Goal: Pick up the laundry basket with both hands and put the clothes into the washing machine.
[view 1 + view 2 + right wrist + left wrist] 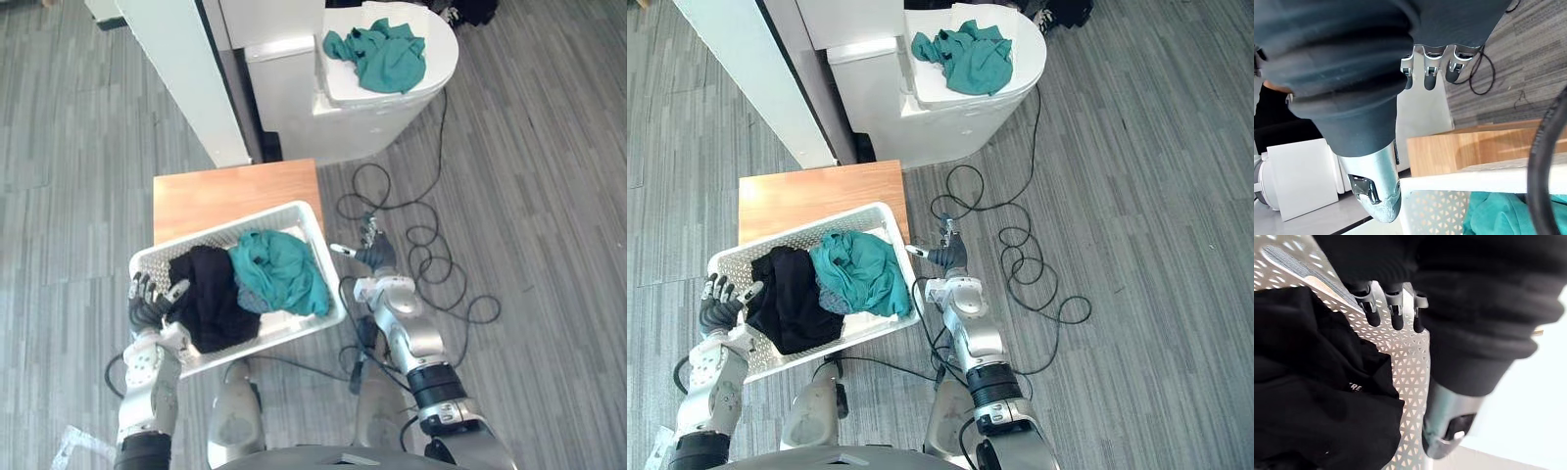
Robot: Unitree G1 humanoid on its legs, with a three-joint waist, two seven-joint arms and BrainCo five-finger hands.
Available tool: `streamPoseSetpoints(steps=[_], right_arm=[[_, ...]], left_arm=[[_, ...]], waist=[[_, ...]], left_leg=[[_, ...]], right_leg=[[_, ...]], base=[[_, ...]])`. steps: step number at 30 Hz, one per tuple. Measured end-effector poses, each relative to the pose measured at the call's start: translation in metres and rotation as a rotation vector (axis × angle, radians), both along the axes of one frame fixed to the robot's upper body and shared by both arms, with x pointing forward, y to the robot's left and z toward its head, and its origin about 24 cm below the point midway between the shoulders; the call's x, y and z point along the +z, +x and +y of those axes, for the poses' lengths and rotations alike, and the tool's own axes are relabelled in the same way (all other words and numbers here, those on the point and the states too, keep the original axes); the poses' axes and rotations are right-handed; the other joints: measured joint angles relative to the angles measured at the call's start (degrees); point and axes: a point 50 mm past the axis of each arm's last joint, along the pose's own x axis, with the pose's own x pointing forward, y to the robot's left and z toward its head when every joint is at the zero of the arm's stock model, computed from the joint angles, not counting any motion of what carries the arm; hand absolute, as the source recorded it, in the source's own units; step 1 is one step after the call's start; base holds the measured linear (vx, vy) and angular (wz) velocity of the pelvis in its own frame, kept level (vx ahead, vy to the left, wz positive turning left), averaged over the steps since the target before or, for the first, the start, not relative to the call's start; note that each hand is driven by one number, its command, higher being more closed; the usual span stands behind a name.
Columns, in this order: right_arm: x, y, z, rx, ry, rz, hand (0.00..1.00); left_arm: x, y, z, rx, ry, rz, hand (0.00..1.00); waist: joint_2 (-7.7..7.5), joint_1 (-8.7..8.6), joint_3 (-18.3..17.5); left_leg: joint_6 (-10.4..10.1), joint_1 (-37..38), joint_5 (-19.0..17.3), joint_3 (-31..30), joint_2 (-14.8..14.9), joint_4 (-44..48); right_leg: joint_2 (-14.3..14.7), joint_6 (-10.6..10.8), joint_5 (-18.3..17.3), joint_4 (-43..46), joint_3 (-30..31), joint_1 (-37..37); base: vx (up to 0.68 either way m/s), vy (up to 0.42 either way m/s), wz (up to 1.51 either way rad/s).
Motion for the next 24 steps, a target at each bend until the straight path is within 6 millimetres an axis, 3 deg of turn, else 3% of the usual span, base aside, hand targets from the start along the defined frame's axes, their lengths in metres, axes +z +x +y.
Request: streamPoseSetpoints(steps=[12, 21, 24], right_arm=[[-0.01, -0.006, -0.003, -0.011, -0.041, 0.04, 0.0], [-0.01, -0.006, -0.003, -0.036, -0.038, 0.041, 0.0], [-0.01, -0.006, 0.0, -0.036, -0.028, 0.041, 0.0]], left_arm=[[-0.022, -0.006, -0.01, -0.033, -0.036, 0.11, 0.0], [-0.021, -0.007, -0.011, -0.001, -0.049, 0.104, 0.0], [-0.006, -0.003, -0.016, -0.004, -0.052, 0.034, 0.0]], waist=[[-0.04, -0.22, 0.0], [-0.04, -0.51, 0.0], [-0.03, -0.75, 0.0]], left_leg=[[0.1, -0.3, -0.1, -0.4, -0.4, 0.0], [0.1, -0.2, -0.1, -0.4, -0.5, 0.0], [0.1, -0.2, -0.1, -0.4, -0.4, 0.0]], right_leg=[[-0.2, 0.2, 0.8, -2.1, -0.2, 1.1], [-0.3, 0.2, 0.8, -2.1, -0.5, 1.0], [-0.3, 0.2, 0.7, -2.1, -0.7, 1.0]], base=[[0.01, -0.001, 0.02], [0.01, -0.003, 0.0], [0.0, 0.0, 0.0]])
